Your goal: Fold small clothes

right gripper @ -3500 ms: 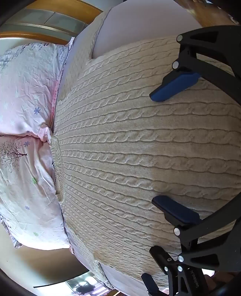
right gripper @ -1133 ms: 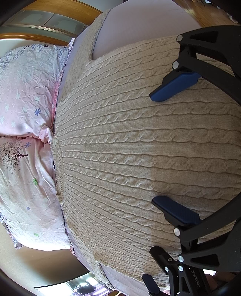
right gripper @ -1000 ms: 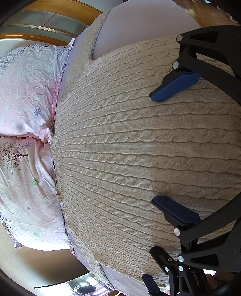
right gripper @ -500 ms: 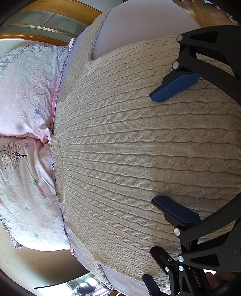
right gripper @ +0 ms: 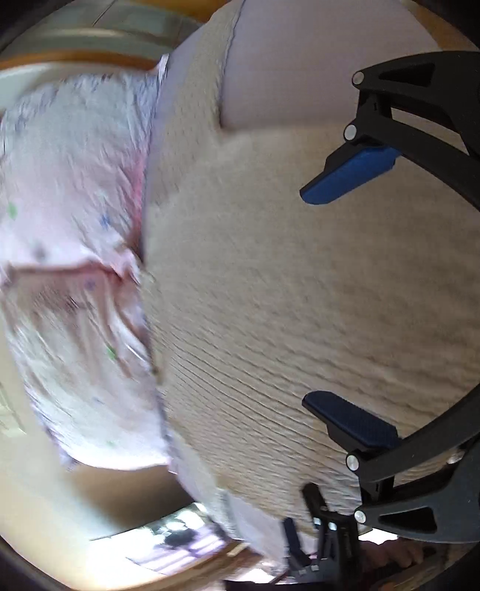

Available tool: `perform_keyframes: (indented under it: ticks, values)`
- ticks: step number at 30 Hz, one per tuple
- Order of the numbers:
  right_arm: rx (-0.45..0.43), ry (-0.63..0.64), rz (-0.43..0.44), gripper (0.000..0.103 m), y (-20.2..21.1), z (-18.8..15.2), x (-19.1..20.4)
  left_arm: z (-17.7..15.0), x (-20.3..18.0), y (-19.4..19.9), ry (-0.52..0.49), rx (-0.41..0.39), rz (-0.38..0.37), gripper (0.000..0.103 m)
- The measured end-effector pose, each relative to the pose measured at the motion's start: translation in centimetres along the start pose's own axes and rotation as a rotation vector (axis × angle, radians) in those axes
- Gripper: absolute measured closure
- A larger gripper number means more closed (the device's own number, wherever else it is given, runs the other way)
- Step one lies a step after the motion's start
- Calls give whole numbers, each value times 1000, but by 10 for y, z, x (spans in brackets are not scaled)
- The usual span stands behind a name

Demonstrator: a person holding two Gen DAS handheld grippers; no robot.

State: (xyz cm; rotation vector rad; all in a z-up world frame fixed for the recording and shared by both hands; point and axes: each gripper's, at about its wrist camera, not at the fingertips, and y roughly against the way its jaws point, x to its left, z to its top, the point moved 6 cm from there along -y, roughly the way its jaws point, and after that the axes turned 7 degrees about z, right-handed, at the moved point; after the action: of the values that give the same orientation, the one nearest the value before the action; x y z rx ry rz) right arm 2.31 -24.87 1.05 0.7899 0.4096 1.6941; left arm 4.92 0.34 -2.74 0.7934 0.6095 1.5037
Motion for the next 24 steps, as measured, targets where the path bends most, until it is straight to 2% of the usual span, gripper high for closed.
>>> perform_keyframes:
  ticks: [1, 3, 5, 7, 9, 10, 12, 13, 15, 17, 18, 21, 23, 24]
  values:
    - [-75, -87, -36, 2, 17, 18, -34, 10, 8, 6, 22, -49, -17, 1]
    - [-171, -260, -88, 2, 41, 44, -102, 27, 23, 14, 67, -138, -36, 1]
    - [-212, -441, -177, 4, 51, 60, -181, 44, 42, 12, 111, -187, -23, 1]
    - [-233, -605, -283, 31, 57, 65, -255, 59, 61, -1, 151, -158, 8, 1]
    - [-240, -758, -347, 35, 57, 61, -313, 70, 82, -13, 198, -146, -1, 1]
    - [-244, -847, -357, 39, 56, 55, -342, 72, 90, -15, 226, -158, -36, 1]
    - [-236, -947, -380, 47, 52, 46, -376, 74, 109, -16, 309, -200, -143, 1]
    - [-230, -988, -390, 52, 48, 40, -390, 74, 122, -17, 358, -210, -157, 1]
    - [-263, -1020, -399, 59, 45, 34, -402, 74, 149, -22, 406, -203, -79, 1]
    - [-277, -1035, -430, 76, 43, 32, -410, 74, 173, -30, 417, -187, -9, 1]
    - [-287, -1043, -423, 92, 40, 30, -414, 73, 187, -33, 432, -182, 7, 1]
    - [-317, -1004, -422, 96, 34, 44, -414, 65, 231, -34, 515, -195, 74, 1]
    - [-383, -842, -385, 97, 41, 77, -378, 58, 263, -35, 597, -192, 112, 1]
    - [-400, -752, -351, 97, 42, 94, -350, 55, 278, -36, 644, -197, 105, 1]
